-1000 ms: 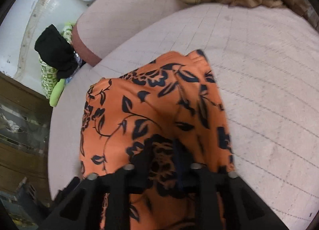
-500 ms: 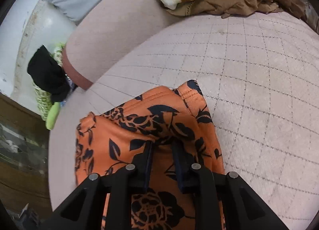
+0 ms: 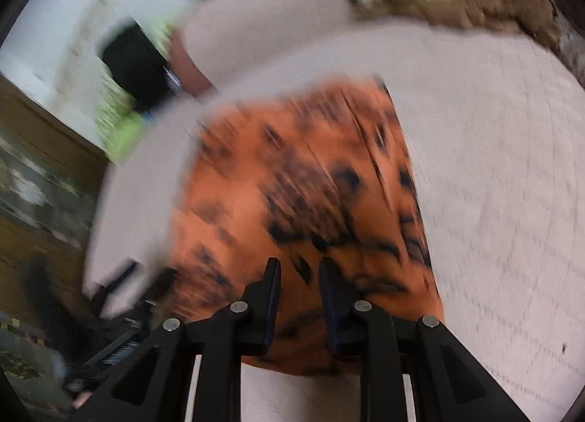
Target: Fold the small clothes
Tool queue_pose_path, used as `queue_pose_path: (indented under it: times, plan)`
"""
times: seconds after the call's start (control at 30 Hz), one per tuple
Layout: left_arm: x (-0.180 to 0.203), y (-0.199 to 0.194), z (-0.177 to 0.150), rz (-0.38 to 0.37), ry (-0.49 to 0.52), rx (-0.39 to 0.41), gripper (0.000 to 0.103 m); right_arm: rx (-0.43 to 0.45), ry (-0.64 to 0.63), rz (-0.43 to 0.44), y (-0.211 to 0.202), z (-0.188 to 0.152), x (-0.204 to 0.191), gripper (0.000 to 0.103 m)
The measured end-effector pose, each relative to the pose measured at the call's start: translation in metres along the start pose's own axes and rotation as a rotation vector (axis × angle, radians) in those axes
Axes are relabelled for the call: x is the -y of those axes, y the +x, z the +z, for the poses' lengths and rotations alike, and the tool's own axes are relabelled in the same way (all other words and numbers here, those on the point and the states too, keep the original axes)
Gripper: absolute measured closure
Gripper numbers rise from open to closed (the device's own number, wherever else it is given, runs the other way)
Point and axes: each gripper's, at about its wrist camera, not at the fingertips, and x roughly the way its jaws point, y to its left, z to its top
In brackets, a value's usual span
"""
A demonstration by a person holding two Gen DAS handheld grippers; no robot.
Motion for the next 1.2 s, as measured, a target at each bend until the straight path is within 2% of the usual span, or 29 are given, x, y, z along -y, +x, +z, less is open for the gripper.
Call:
queue_pose_path:
  times: [0.1, 0.23, 0.43, 0.47, 0.5, 0.53, 0.57, 0.8, 1.13, 1.2]
  plan:
    - [0.004, -0.004, 0.004, 0.016, 0.022, 0.016, 0.01, 0.014, -0.029, 0.006, -0.004, 0.007, -0.007, 0.079]
    - [0.005, -0.008, 0.009, 0.022, 0.026, 0.048, 0.01, 0.022, 0.036, 0.072, -0.008, 0.015, 0.001, 0.079]
    - [0.012, -0.013, 0.015, 0.024, 0.05, 0.11, 0.01, 0.172, 0.062, 0.121, -0.032, 0.026, 0.009, 0.076]
    - [0.013, -0.014, 0.016, 0.025, 0.055, 0.115, 0.01, 0.187, 0.072, 0.127, -0.035, 0.027, 0.011, 0.069]
    - [0.014, -0.014, 0.017, 0.028, 0.056, 0.113, 0.01, 0.196, 0.084, 0.126, -0.036, 0.029, 0.014, 0.051]
    - [0.013, -0.013, 0.017, 0.03, 0.056, 0.109, 0.01, 0.206, 0.098, 0.132, -0.037, 0.03, 0.017, 0.037]
    - [0.014, -0.012, 0.016, 0.031, 0.055, 0.106, 0.01, 0.227, 0.112, 0.145, -0.04, 0.03, 0.02, 0.03]
    - [0.009, -0.013, 0.016, 0.03, 0.034, 0.107, 0.01, 0.288, 0.109, 0.164, -0.054, 0.033, 0.027, 0.03]
    - [0.006, -0.011, 0.017, 0.007, 0.015, 0.094, 0.01, 0.309, 0.054, 0.131, -0.053, 0.033, 0.021, 0.031]
    - [0.003, -0.011, 0.018, -0.014, -0.001, 0.088, 0.01, 0.319, 0.043, 0.125, -0.052, 0.036, 0.021, 0.038]
